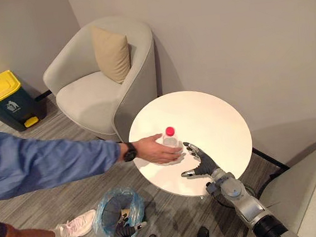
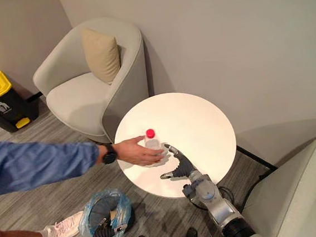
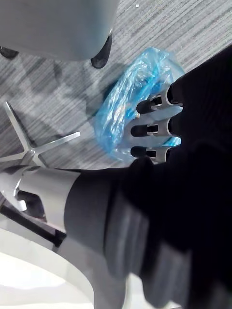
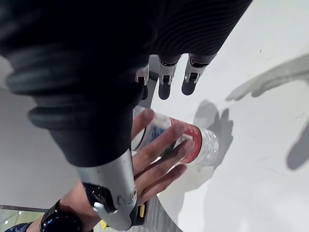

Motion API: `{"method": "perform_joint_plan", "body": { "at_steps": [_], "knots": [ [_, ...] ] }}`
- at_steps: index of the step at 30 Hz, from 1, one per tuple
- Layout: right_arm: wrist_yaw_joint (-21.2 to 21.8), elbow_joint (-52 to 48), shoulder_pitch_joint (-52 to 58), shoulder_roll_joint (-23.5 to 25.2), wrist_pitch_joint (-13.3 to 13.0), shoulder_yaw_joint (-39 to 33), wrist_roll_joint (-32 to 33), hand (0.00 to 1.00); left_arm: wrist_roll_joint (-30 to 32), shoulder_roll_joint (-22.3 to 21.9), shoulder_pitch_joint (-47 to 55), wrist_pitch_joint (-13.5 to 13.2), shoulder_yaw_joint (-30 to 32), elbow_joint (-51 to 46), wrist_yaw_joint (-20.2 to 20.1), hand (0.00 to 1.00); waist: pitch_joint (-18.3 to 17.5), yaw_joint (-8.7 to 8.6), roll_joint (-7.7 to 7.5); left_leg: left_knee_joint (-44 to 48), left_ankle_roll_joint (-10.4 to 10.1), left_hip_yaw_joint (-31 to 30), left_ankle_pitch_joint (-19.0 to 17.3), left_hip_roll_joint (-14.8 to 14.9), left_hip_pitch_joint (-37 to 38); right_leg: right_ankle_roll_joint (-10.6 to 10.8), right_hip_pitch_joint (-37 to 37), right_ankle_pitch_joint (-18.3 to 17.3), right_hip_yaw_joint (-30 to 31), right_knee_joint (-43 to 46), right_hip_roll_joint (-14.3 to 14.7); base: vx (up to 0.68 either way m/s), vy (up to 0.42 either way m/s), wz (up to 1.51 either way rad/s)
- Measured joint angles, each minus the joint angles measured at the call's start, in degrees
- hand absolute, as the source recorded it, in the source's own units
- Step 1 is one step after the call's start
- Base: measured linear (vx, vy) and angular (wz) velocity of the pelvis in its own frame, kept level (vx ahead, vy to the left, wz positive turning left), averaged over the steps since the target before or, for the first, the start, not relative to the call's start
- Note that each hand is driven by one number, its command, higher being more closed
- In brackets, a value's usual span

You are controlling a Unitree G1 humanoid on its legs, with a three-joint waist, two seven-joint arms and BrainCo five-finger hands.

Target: Gather rubbish on tea table into small bin, then transfer packed bag to large trash can.

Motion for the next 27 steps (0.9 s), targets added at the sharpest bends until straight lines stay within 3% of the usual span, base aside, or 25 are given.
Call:
{"method": "perform_joint_plan", "body": {
  "at_steps": [27],
  "knots": [
    [-1.43, 3.85, -3.83, 1.52, 0.41, -3.33, -0.48, 0.00, 0.02, 0.10, -0.01, -0.63, 0.00, -1.21, -0.08, 0.00, 2.35, 0.09, 0.93, 0.83, 0.06, -0.57, 0.02, 0.09, -2.42, 0.01, -1.89, -0.01, -0.33, 0.38, 0.07, -0.01, 0.004, 0.01]
  ]
}}
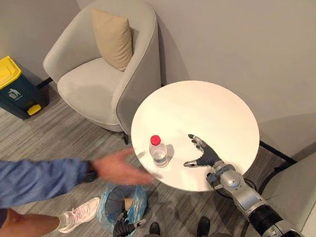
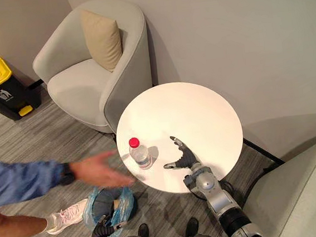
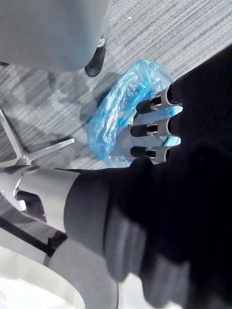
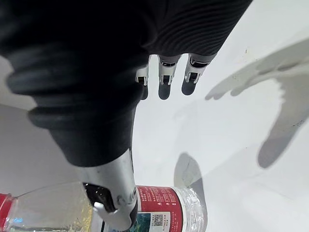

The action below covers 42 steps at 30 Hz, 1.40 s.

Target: Gather rubbish on tea table into small bin, then transfer packed bag to large trash can.

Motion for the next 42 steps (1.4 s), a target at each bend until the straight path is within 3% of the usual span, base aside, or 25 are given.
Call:
{"method": "perform_joint_plan", "body": {
  "at_steps": [21, 25, 35, 42],
  "knots": [
    [0.29, -2.31, -0.32, 0.22, -0.35, 5.14, -1.70, 0.00, 0.69, 0.01, 0.02, -0.06, 0.01, -0.13, 0.00, 0.00, -0.03, 0.22, 0.03, -1.04, -0.14, -0.79, 0.17, -0.01, 0.34, 0.00, 0.24, 0.00, -0.37, -0.04, -0.01, 0.00, 0.000, 0.01],
    [0.33, -2.30, -0.37, 0.69, -0.35, 5.66, -1.69, 0.00, 0.69, 0.02, 0.02, -0.35, 0.06, -0.45, 0.04, 0.00, -0.04, 1.39, 0.02, -1.18, -0.17, -1.12, 0.45, -0.05, 0.28, 0.01, 0.26, -0.01, -0.60, -0.10, -0.05, 0.00, 0.004, 0.03],
    [0.17, -1.70, -3.20, 1.30, -0.35, 7.47, -1.46, 0.00, 0.69, 0.19, 0.23, -0.49, 0.65, -0.38, 0.07, 0.00, 0.05, 1.69, -0.11, -1.95, 0.03, -2.81, 1.47, -0.67, -0.76, 0.33, -0.04, -0.22, -2.49, -0.11, -0.69, -0.02, 0.007, 0.11],
    [-0.29, 1.07, -6.43, 2.16, -0.09, 7.21, 1.02, 0.00, 0.65, 1.02, 0.26, -0.51, 0.89, -0.47, 0.11, 0.00, 1.49, 3.19, -0.57, -1.59, 0.16, -4.21, 1.74, -1.07, -2.50, 0.54, -0.99, -0.36, -3.81, 0.01, -1.04, 0.00, 0.008, 0.11]
  ]
}}
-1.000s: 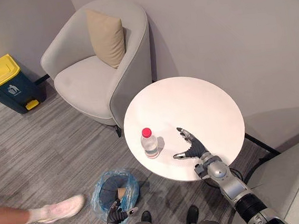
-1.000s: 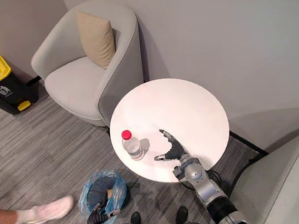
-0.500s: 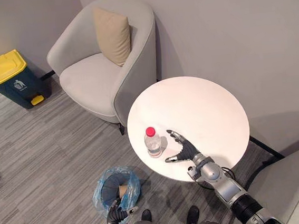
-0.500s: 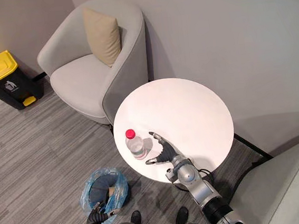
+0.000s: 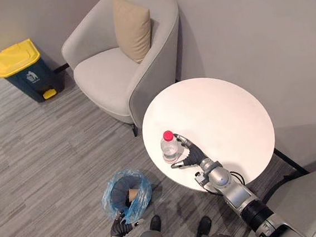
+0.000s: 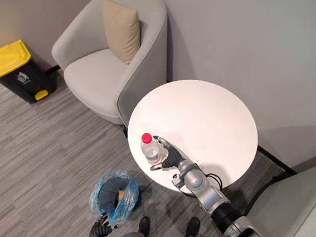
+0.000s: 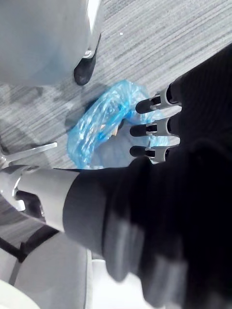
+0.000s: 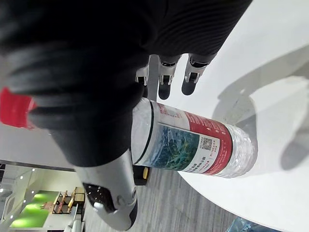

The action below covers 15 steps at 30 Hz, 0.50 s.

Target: Gather rubbish on tea table into small bin, then transfer packed bag to large trash can.

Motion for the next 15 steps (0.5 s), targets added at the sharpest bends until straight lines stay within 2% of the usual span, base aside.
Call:
{"method": "perform_joint_plan", "body": {
  "at_steps": [2, 3, 6, 11, 13, 15],
  "knots": [
    [-0.46, 0.00, -1.33, 0.51, 0.01, -0.05, 0.33, 0.00, -0.01, 0.14, 0.17, 0.03, 0.04, -0.03, 0.03, 0.00, 0.93, 0.21, 0.00, 0.24, 0.00, -0.14, 0.00, -0.10, -0.31, 0.00, -0.06, 0.00, -0.23, 0.00, -0.09, 0.02, 0.014, 0.07],
    [-0.74, 0.00, -1.86, 0.73, 0.01, -0.11, 0.64, 1.00, -0.02, 0.18, 0.19, 0.03, 0.03, -0.23, 0.03, 0.00, 1.35, 0.43, 0.02, 0.27, 0.00, -0.38, 0.00, -0.17, -0.42, 0.00, -0.06, 0.00, -0.35, 0.00, -0.15, 0.02, 0.015, 0.11],
    [-0.91, 0.03, -3.35, 0.98, 0.02, -1.40, 1.37, 1.00, -0.10, 0.20, 0.23, 0.01, -0.14, -1.30, 0.01, 0.00, 1.98, 1.07, 0.08, 0.84, 0.02, -1.19, 0.01, -0.61, -1.92, 0.00, -0.94, 0.00, -0.95, 0.08, -0.54, 0.01, 0.026, 0.16],
    [-2.67, 1.83, -9.81, 0.95, -0.01, -3.14, 1.99, 1.00, -1.24, 0.30, 0.13, -0.18, -0.19, -3.89, 0.10, 0.00, 6.22, 1.60, 0.29, 3.15, 0.10, -1.55, 0.04, -1.35, -4.05, 0.01, -2.13, 0.00, -1.25, 1.73, -1.61, -0.04, 0.038, 0.10],
    [-2.88, 1.83, -10.28, 0.86, -0.01, -3.59, 2.11, 1.00, -1.25, 0.30, 0.12, -0.18, -0.19, -3.89, 0.13, 0.00, 6.74, 1.88, 0.42, 3.80, 0.26, -1.66, -0.07, -1.51, -4.48, 0.02, -2.61, -0.01, -1.25, 2.09, -1.77, -0.07, 0.024, 0.04],
    [-3.42, 1.81, -10.42, 0.76, 0.03, -4.43, 2.53, 1.00, -1.28, 0.30, 0.09, -0.15, -0.25, -3.89, 0.30, 0.00, 7.40, 2.79, 0.62, 4.61, 0.45, -1.67, -0.19, -1.74, -5.66, 0.02, -3.38, 0.00, -1.16, 2.63, -2.06, -0.07, 0.028, 0.02]
  ]
}}
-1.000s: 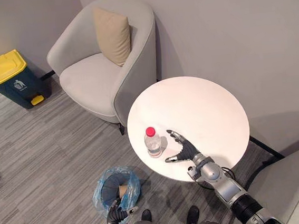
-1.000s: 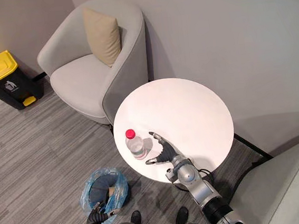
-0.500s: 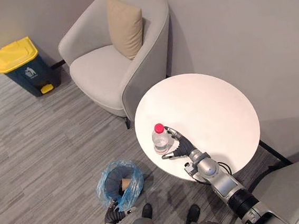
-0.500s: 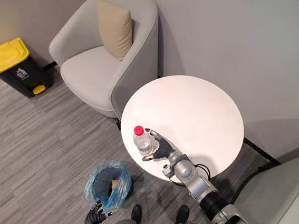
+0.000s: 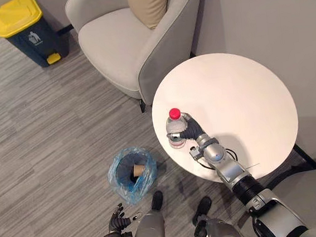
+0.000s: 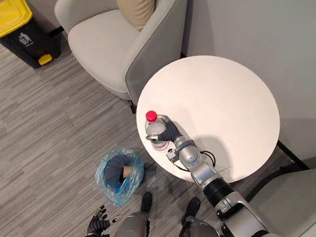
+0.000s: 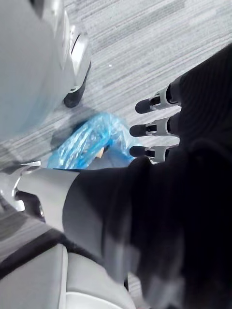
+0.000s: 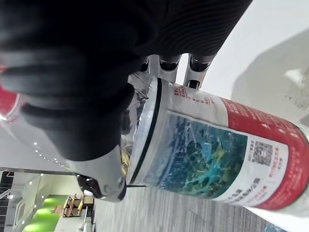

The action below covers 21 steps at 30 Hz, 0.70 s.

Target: Gather rubbish on tea table into small bin, then transfer packed bag to large trash can.

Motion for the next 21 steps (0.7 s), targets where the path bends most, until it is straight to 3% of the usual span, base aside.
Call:
{"method": "perform_joint_plan", "body": {
  "at_steps": [12, 21],
  "knots": [
    [0.42, -6.53, 7.61, 0.36, 0.42, -3.23, 1.57, 1.00, 0.03, 0.00, -0.04, 0.21, 0.03, -0.01, -0.07, 0.00, 0.30, -0.29, -0.08, -0.01, 0.01, 0.51, 0.02, -0.12, 0.72, 0.17, -0.10, 0.09, 0.78, 0.36, -0.37, -0.01, 0.010, -0.02],
    [1.65, -20.88, 18.82, 0.02, 0.45, -7.18, 1.81, 1.00, 0.07, 0.38, 0.31, 0.44, 0.04, 0.23, -0.35, 0.00, -0.45, -3.09, -0.76, -2.02, 0.35, 3.22, 0.22, 0.07, 4.38, 0.52, 1.56, 0.33, 3.69, 0.24, -0.35, -0.02, 0.013, -0.16]
  ]
}}
